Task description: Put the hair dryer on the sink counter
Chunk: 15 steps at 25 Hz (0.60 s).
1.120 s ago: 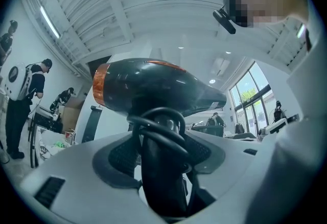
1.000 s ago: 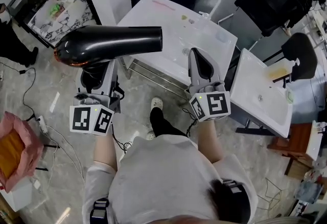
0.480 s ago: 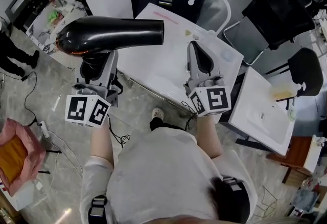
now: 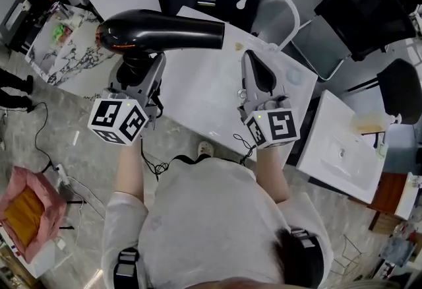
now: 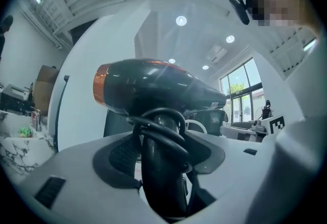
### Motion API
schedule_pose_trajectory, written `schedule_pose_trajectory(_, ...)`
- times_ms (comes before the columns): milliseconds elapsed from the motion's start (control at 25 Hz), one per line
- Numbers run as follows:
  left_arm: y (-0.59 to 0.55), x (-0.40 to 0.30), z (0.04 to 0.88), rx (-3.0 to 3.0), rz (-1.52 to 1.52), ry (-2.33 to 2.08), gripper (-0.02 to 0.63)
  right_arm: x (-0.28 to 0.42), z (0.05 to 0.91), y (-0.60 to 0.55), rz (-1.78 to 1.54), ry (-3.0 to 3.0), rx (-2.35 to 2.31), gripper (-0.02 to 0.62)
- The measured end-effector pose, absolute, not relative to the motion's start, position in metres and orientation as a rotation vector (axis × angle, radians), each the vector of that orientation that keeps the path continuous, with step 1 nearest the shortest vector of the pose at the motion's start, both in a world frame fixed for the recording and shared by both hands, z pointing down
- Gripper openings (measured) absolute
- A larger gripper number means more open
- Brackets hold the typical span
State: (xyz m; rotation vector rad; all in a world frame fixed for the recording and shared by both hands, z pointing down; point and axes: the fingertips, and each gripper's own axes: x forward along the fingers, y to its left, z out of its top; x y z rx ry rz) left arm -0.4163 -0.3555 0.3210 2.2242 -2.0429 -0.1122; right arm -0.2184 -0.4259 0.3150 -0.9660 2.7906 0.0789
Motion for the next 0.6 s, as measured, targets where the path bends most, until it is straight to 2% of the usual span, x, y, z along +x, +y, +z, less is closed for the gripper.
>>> schedule_pose_trajectory(600,-0.452,-0.433,0.455,2.109,0.194,-1.753,0.261,-0.228,0.364,-0.461,-0.059,2.804,-1.201,0.011)
